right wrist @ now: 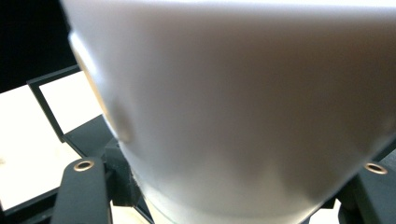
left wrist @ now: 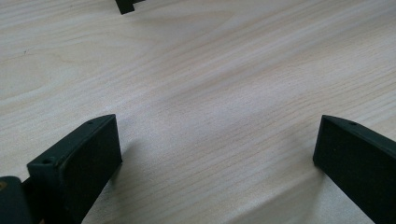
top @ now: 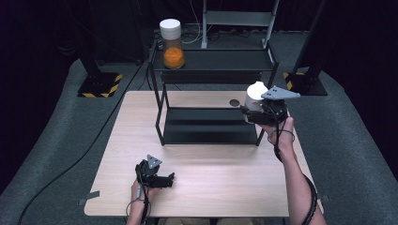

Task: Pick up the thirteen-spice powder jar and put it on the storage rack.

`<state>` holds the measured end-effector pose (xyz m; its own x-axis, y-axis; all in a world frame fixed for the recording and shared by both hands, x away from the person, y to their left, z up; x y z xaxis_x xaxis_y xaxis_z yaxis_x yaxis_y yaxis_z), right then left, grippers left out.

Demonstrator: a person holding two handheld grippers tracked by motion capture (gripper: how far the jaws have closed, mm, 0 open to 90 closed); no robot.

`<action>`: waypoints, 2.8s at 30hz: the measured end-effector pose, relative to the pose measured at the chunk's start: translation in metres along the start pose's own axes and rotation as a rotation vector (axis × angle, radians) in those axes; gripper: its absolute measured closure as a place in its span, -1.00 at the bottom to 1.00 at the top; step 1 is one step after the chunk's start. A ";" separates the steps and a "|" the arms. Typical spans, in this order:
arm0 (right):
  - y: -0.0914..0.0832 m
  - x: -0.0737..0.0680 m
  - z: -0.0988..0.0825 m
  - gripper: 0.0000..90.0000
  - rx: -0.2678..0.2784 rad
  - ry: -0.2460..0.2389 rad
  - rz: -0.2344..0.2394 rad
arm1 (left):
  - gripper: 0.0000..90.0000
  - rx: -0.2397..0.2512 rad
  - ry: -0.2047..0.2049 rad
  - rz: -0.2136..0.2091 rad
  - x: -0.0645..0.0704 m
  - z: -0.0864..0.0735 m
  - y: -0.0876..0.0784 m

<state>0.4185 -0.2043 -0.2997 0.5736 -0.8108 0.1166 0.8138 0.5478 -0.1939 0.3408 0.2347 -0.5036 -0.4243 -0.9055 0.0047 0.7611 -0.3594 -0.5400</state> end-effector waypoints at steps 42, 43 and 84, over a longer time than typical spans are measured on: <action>0.002 0.013 0.049 -0.33 0.036 0.005 0.019 | -0.99 0.000 0.001 0.000 0.000 0.000 0.000; 0.002 0.013 0.050 -0.33 0.036 0.005 0.020 | -0.99 0.000 0.001 0.000 0.000 0.000 0.000; 0.004 0.018 0.093 -0.33 0.065 -0.014 0.039 | -0.98 0.001 0.001 -0.002 0.000 0.000 0.000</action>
<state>0.4407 -0.1978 -0.2077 0.6056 -0.7861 0.1236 0.7951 0.5912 -0.1353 0.3407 0.2349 -0.5036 -0.4260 -0.9047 0.0047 0.7609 -0.3611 -0.5392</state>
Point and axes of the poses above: each handheld gripper's, and its own axes: y roughly forward along the jaws, z roughly out of its top, x roughly to its right, the point moved 9 cm from there along y, roughly forward along the jaws, and after that the axes turned 11 degrees about x, right-handed, at the moved point
